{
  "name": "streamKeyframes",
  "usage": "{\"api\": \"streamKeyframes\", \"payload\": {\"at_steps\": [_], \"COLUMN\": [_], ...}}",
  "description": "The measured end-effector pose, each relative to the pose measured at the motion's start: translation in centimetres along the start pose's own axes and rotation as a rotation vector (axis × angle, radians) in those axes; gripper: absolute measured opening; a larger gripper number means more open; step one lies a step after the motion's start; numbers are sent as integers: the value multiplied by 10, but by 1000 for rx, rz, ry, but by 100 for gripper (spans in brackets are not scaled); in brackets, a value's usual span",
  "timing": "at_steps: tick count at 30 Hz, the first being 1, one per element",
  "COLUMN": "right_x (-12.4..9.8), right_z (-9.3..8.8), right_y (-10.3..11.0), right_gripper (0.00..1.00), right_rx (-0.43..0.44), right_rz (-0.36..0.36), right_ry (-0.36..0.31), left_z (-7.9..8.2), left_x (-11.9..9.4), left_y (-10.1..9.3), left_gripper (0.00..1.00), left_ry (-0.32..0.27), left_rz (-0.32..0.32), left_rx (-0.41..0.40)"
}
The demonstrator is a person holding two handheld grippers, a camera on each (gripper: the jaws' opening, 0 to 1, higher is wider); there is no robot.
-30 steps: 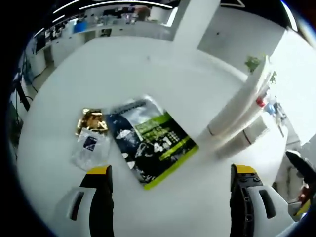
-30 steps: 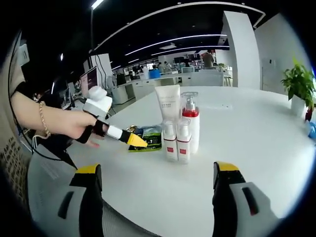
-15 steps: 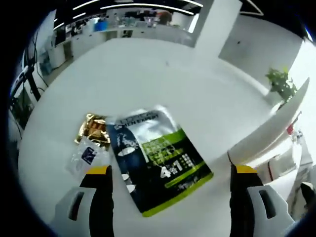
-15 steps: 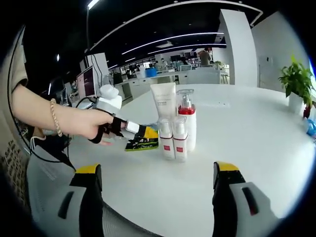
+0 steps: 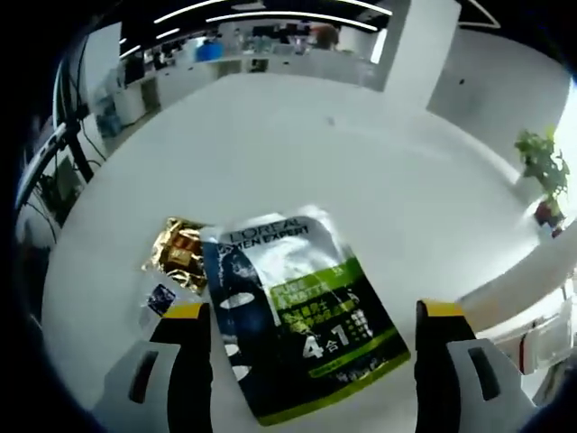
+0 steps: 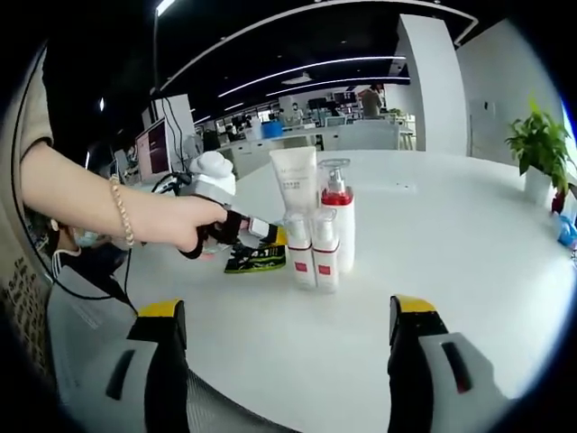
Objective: Arrange the skincare products in the storage area until every visible bottle or jar stands upright without overlapping.
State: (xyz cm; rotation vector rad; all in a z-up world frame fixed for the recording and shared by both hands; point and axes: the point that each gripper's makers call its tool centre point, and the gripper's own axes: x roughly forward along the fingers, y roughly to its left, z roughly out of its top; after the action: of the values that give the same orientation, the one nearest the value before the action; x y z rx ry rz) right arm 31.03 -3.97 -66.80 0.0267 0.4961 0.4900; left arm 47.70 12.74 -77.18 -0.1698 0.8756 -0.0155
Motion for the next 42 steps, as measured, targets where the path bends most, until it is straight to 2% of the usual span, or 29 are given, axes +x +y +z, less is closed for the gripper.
{"api": "streamKeyframes", "payload": {"at_steps": [5,8,17,19,20,22,23,24,25,26,31,37,42], "right_x": [0,0,0,0,0,0,0,0,0,0,0,0,0], "right_z": [-1,0,0,0,0,0,0,-1,-1,-1,-1,-1,-2], "right_y": [0,-1,0,0,0,0,0,0,0,0,0,-1,-2], "right_gripper": [93,93,93,93,93,93,93,93,93,93,93,92,92], "right_rx": [-2,-2,-7,-8,-8,-8,-9,-10,-12,-12,-13,-15,-15], "right_rz": [-2,-4,-5,-6,-6,-6,-6,-7,-7,-6,-10,-14,-17], "right_ry": [3,2,2,2,2,2,2,3,4,4,5,8,9], "left_z": [0,-3,2,6,2,2,2,-1,3,2,1,3,7], "left_x": [2,1,2,-1,1,0,-1,-2,-1,-1,-2,-2,0], "left_y": [4,10,18,15,14,16,18,24,14,19,18,17,25], "left_gripper": [87,83,72,56,52,50,42,27,24,22,22,20,4], "left_ry": [-2,1,-41,-63,-48,-64,-64,-51,-98,-90,-77,-100,-118], "left_rz": [27,41,7,-25,-43,-32,-28,-4,-71,-52,-49,-63,-48], "left_rx": [40,113,115,147,169,158,157,177,107,182,186,263,343]}}
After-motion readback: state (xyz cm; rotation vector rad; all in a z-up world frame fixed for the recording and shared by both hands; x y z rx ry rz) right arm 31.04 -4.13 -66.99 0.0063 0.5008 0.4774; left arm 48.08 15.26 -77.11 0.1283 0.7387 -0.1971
